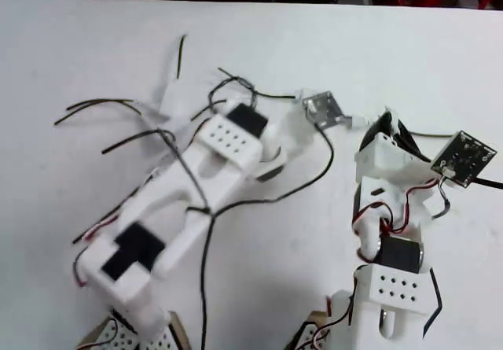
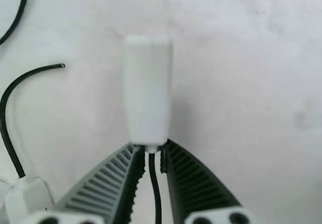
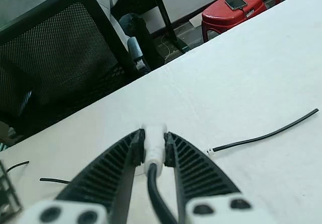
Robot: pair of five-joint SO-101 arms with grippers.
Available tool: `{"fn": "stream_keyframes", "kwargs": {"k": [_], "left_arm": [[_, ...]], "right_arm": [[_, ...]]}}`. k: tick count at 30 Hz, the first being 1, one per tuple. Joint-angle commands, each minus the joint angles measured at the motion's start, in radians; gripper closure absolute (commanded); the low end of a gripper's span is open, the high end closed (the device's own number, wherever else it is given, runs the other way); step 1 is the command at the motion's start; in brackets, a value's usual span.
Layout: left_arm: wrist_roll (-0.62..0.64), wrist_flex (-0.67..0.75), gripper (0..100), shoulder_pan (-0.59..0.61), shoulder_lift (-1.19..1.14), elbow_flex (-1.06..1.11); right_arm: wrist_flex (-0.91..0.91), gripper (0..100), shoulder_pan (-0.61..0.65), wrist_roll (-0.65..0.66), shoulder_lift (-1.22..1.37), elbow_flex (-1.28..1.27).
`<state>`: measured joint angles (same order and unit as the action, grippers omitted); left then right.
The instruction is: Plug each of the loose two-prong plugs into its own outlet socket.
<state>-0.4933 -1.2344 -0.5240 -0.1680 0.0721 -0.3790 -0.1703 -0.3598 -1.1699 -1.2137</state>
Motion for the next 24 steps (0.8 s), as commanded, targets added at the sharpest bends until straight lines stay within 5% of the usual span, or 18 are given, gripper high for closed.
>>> {"fn": "stream_keyframes", "kwargs": {"k": [1, 14, 21, 24], "left_arm": [[0.002, 0.255, 98, 0.088, 0.321, 0.396], [-0.055, 0.279, 97, 0.197, 0.627, 0.783], [0.011, 0.285, 74, 0.254, 0.823, 0.895], [0.023, 0.275, 73, 0.288, 0.914, 0.924]], "right_arm": [[0.012, 98.1, 0.007, -0.002, -0.015, 0.014], [0.012, 98.1, 0.056, 0.035, -0.015, 0.0], [0.01, 98.1, 0.111, 0.061, -0.015, -0.014], [0.007, 98.1, 0.127, 0.063, -0.015, -0.015]]}}
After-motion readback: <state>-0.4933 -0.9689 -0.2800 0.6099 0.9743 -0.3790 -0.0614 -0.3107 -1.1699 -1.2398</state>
